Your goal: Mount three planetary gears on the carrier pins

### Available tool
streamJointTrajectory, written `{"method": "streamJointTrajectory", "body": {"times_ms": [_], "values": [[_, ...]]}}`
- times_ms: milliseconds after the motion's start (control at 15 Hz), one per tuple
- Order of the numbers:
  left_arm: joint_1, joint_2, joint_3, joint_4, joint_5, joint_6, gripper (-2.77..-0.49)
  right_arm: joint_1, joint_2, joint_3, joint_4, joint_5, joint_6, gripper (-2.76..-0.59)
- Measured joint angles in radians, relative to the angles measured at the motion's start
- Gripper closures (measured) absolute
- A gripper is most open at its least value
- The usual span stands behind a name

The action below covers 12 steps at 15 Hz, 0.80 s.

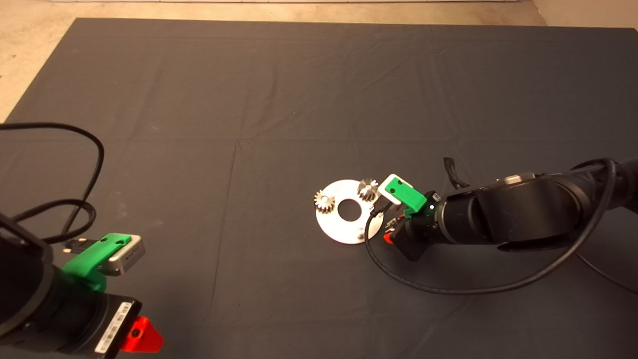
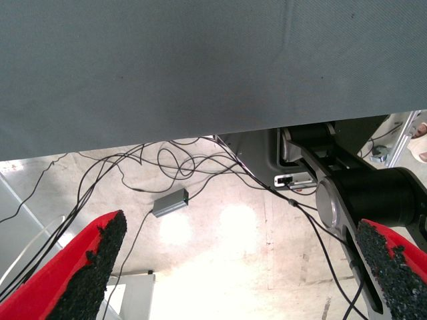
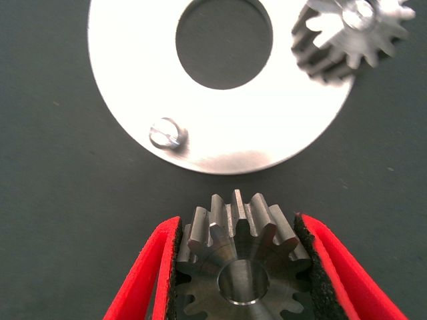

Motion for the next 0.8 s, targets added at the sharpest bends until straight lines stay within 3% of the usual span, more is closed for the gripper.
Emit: {"method": "streamJointTrajectory", "body": {"times_ms": [333,467,800], "values": [[0.0,-0.039,0.0,-0.001,0.0,-0.002,-2.48,0.0,0.103,-0.033,0.013,0.003,0.031,-1.02],[0.0,-0.055,0.0,-0.002,0.0,-0.003,-2.48,0.0,0.129,-0.066,0.023,-0.003,0.032,-1.01],[0.0,-0.057,0.0,-0.001,0.0,-0.002,-2.48,0.0,0.175,-0.124,0.047,0.001,0.031,-1.01]]}}
